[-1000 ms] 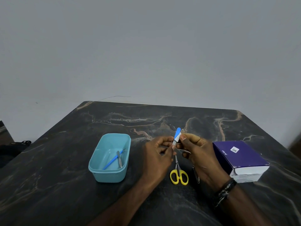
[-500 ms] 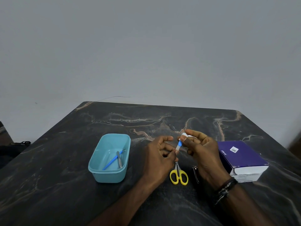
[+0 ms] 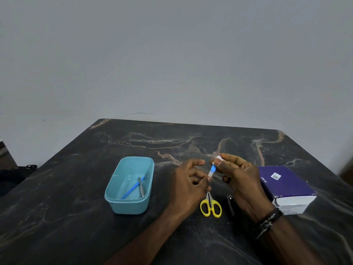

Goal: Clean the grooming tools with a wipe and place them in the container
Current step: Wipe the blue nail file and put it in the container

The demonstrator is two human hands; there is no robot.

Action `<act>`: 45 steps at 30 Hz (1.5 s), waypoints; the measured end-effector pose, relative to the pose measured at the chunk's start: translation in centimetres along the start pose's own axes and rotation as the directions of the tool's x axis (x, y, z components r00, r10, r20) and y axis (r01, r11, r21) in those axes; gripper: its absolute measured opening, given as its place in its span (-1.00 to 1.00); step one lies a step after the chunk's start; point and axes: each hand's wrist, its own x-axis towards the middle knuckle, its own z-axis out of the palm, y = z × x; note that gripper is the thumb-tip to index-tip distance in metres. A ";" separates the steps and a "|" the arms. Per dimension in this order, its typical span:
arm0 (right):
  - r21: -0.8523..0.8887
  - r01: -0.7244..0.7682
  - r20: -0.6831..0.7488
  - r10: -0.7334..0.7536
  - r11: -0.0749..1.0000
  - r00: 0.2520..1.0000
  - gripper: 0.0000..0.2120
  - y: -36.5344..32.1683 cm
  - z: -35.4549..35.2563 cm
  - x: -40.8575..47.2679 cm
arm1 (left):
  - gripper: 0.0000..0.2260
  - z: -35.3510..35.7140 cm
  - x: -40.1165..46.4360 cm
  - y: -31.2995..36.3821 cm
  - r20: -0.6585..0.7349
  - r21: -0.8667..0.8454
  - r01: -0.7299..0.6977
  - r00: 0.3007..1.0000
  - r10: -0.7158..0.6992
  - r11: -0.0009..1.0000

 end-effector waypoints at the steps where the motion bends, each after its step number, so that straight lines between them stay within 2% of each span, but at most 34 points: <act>1: -0.010 -0.007 0.007 0.007 1.000 1.000 -0.58 0.0 0.0 -0.1 | -0.68 0.0 0.0 0.0 -0.002 0.005 0.000 1.000 0.000 1.000; 7: -0.094 -0.082 0.122 0.093 0.992 0.988 -0.73 0.3 0.7 -0.4 | -0.71 -0.6 0.3 0.3 -0.047 0.004 -0.006 0.999 0.006 1.000; 14: 0.003 -0.015 0.013 0.015 1.000 1.000 -0.69 -0.1 -0.1 0.0 | -0.72 0.0 0.0 0.4 0.003 0.001 0.000 1.000 0.000 1.000; 20: -0.062 -0.051 0.088 0.057 0.997 0.994 -0.57 0.0 0.4 -0.4 | -0.72 -0.4 0.0 0.5 -0.010 0.001 0.005 1.000 -0.005 1.000; 24: -0.078 -0.069 0.118 0.078 0.995 0.990 -0.67 0.2 0.5 -0.4 | -0.73 -0.5 0.1 0.6 -0.015 -0.006 -0.011 1.000 0.011 1.000; 27: -0.045 -0.036 0.061 0.039 0.998 0.997 -0.62 -0.1 0.3 -0.3 | -0.74 -0.3 0.0 0.6 0.003 0.000 -0.017 1.000 0.017 1.000; 31: 0.016 -0.021 0.012 0.021 1.000 1.000 -0.73 -0.4 -0.2 0.1 | -0.71 0.1 -0.3 0.4 0.029 0.006 -0.026 0.999 0.026 1.000; 36: -0.054 -0.060 0.084 0.064 0.997 0.994 -0.60 -0.2 0.4 -0.4 | -0.74 -0.4 0.0 0.5 0.011 0.006 -0.022 1.000 0.022 1.000; 39: -0.069 -0.069 0.124 0.078 0.995 0.989 -0.66 0.1 0.7 -0.6 | -0.75 -0.6 0.2 0.6 -0.005 -0.025 -0.022 1.000 0.022 0.999; 42: -0.070 -0.055 0.095 0.062 0.996 0.994 -0.75 0.1 0.7 -0.6 | -0.78 -0.6 0.1 0.6 0.012 -0.035 -0.023 1.000 0.024 0.999; 45: -0.039 -0.029 0.062 0.031 0.999 0.998 -0.73 -0.1 0.6 -0.7 | -0.80 -0.6 0.2 0.6 0.044 -0.084 0.032 0.999 -0.028 0.996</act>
